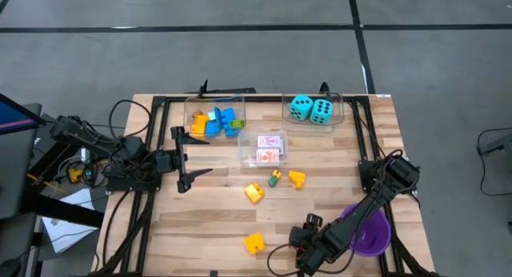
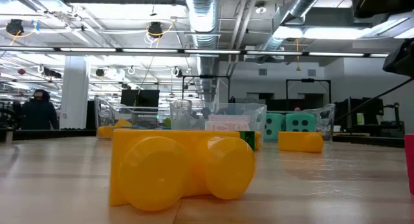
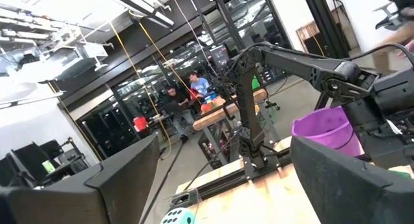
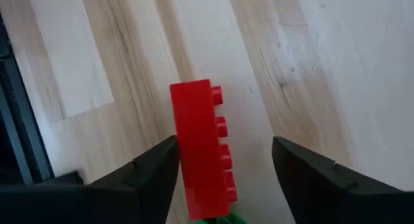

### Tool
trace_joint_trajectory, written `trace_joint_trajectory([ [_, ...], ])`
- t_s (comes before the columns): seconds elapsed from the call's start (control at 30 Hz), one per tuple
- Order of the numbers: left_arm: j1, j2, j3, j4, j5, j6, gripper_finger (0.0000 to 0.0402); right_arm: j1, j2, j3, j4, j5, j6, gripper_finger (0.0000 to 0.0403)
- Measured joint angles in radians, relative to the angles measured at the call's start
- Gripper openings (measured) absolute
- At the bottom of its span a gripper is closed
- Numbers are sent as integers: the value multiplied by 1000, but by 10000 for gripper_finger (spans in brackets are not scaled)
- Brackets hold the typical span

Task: Pick & Place Toys
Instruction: Put the red game piece into the top left transparent bin

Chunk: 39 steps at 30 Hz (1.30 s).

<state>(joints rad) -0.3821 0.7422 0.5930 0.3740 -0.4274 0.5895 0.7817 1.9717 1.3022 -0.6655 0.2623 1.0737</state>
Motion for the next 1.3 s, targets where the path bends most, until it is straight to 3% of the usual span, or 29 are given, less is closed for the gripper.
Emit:
trace_joint_trajectory([
  [0.43,0,0,0,0,0,-4,342,-12,-2,1,36,0,-87,63],
  [0.67,0,0,0,-2,0,-4,342,-35,-2,1,37,3,-137,62],
  [0.87,0,9,0,-25,0,-20,342,-57,-17,13,-10,76,-199,65],
  [1.03,0,46,1,-26,0,-29,342,-84,-40,112,-152,182,-288,65],
  [1.3,-1,179,1,-32,72,85,342,-167,-41,353,-308,303,-630,65],
])
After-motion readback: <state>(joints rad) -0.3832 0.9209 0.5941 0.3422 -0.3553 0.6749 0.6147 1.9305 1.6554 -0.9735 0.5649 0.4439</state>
